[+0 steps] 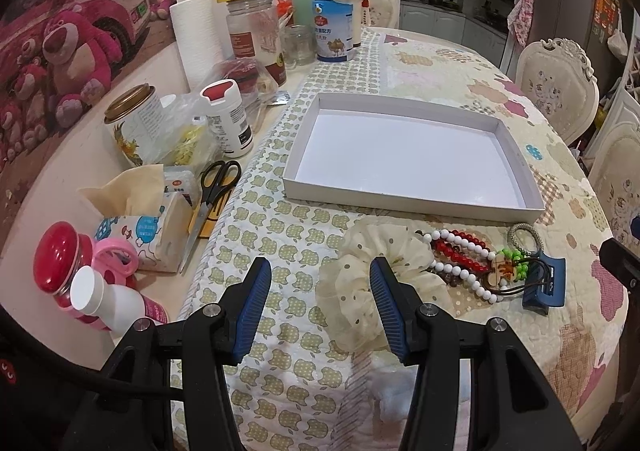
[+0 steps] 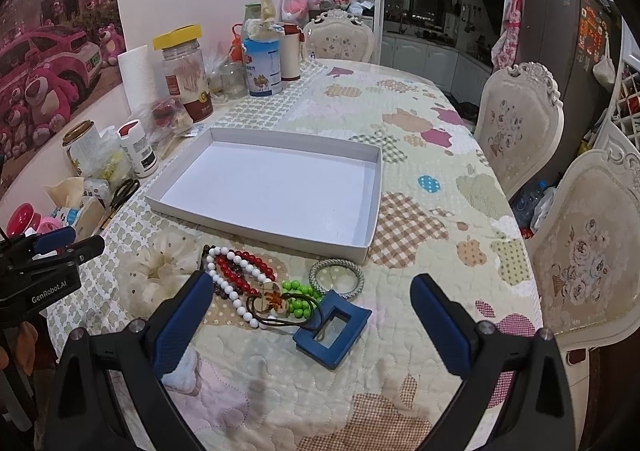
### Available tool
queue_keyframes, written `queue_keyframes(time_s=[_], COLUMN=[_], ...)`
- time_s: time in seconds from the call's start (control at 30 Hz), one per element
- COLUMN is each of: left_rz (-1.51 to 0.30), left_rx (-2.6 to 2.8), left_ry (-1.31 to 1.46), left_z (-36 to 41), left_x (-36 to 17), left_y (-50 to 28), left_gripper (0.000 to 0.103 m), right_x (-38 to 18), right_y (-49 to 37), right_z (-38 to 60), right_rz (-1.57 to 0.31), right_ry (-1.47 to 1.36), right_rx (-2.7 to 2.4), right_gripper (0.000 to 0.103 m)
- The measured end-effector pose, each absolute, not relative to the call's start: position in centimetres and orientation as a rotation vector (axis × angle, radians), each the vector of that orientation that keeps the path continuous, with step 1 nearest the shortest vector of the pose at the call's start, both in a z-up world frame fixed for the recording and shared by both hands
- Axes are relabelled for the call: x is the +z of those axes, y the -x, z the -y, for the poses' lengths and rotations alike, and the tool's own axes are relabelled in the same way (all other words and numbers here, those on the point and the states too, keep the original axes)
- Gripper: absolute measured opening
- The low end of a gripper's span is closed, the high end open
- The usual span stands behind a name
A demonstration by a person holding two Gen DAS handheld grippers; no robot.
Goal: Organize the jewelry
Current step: 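Move left tool to cream scrunchie while right tool moves to black hair tie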
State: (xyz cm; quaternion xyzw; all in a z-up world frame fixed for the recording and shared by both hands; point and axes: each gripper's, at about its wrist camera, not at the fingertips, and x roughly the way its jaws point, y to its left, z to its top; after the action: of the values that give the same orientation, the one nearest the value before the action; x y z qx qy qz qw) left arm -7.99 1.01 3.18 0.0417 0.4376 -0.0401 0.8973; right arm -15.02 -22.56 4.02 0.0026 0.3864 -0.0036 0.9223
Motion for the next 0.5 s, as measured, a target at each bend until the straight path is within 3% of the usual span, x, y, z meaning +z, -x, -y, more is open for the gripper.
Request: queue_keyframes(time_s=[0.5], left_rz=[-0.916], left_rx=[-0.082], left_ry=[-0.089], left_z=[-1.11], left_x=[2.99], left_y=[7.68], left_gripper=[0.042], right_x=[3.71], right_y=[14.68], right_z=[22.53], right_rz=[-0.806], right_ry=[0.0], right_rx=[0.002], right_gripper=[0.101])
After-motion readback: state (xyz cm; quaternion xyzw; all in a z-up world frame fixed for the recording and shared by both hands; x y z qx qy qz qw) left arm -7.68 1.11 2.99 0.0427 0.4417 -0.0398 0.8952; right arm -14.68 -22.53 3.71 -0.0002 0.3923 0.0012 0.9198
